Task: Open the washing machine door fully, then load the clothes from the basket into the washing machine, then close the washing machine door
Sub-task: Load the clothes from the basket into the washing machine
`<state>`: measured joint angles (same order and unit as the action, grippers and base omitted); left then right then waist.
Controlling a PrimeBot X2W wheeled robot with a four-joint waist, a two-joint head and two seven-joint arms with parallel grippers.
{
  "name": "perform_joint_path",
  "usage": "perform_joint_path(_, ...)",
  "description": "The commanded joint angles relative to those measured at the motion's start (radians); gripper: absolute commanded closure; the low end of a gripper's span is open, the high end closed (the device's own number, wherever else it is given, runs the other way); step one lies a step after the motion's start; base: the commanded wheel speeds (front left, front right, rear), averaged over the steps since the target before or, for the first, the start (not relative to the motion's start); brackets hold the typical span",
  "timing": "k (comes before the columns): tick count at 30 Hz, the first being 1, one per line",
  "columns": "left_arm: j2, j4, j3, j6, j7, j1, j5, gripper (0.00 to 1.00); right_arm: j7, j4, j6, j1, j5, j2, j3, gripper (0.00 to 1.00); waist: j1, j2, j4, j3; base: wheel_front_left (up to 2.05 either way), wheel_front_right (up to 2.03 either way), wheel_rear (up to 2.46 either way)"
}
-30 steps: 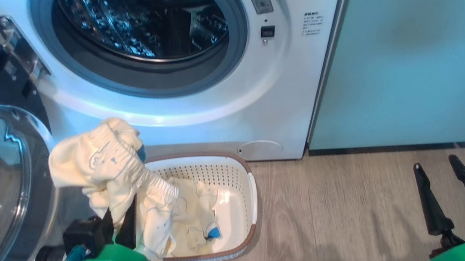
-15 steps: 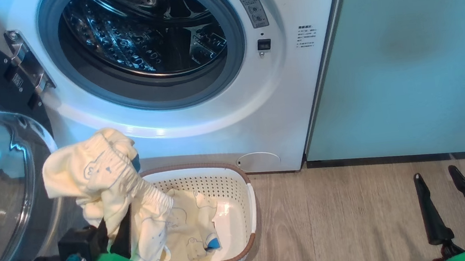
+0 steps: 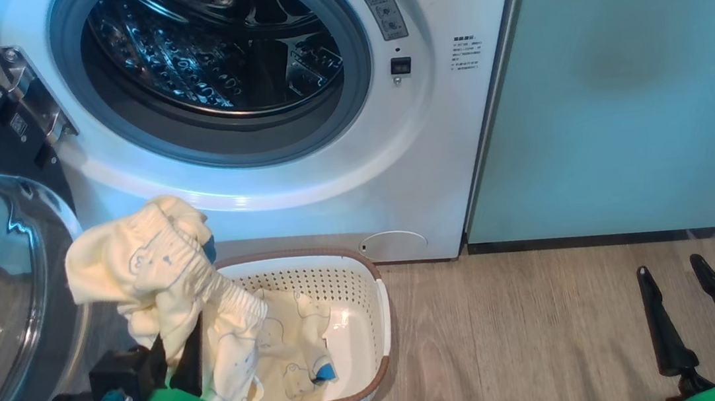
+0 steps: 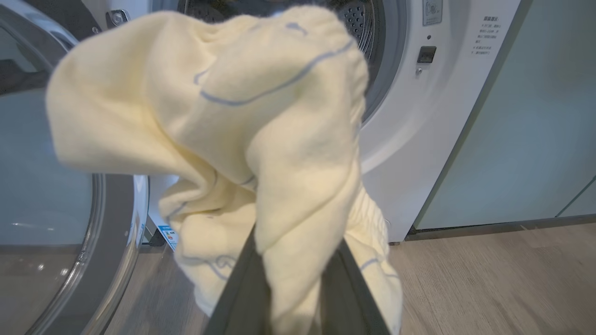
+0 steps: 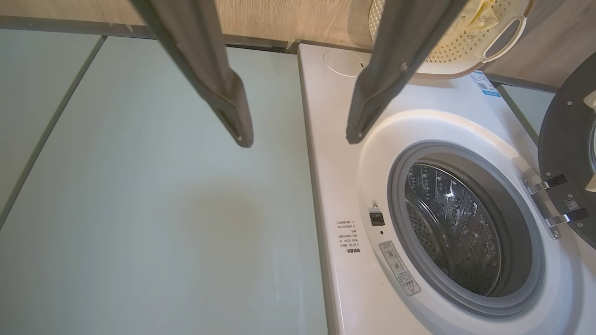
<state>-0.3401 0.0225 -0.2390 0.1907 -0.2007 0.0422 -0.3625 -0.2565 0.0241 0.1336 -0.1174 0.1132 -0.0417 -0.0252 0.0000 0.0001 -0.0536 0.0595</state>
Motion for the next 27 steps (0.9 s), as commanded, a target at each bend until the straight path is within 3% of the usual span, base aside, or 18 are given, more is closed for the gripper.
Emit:
perform_joint_path(1,-0.031,-0.036,0.041,0.009,-0.006,-0.036,-0.003,1.0,-0.005,-0.029,-0.003,0.029,0.006,-0.009,0.021,0.0,0.0,-0.0001,-0.001,0.002,0.0,0.0,0.0)
perform_joint_path(12,-0.03,-0.025,0.031,0.005,-0.008,-0.07,-0.008,1.0,-0.005,-0.036,-0.003,0.04,0.011,-0.009,0.021,0.0,0.0,-0.0001,-0.006,0.034,0.0,0.0,0.0)
perform_joint_path(17,-0.029,0.002,0.023,-0.017,-0.009,-0.119,-0.019,1.0,-0.005,-0.048,-0.003,0.053,0.015,-0.009,0.016,0.0,0.0,-0.0001,-0.01,0.069,0.0,0.0,0.0)
perform_joint_path(27,-0.042,0.098,0.03,-0.06,0.002,-0.312,-0.035,1.0,-0.005,-0.088,-0.003,0.121,0.018,-0.009,0.02,0.0,0.0,-0.0001,-0.055,0.228,0.0,0.0,0.0)
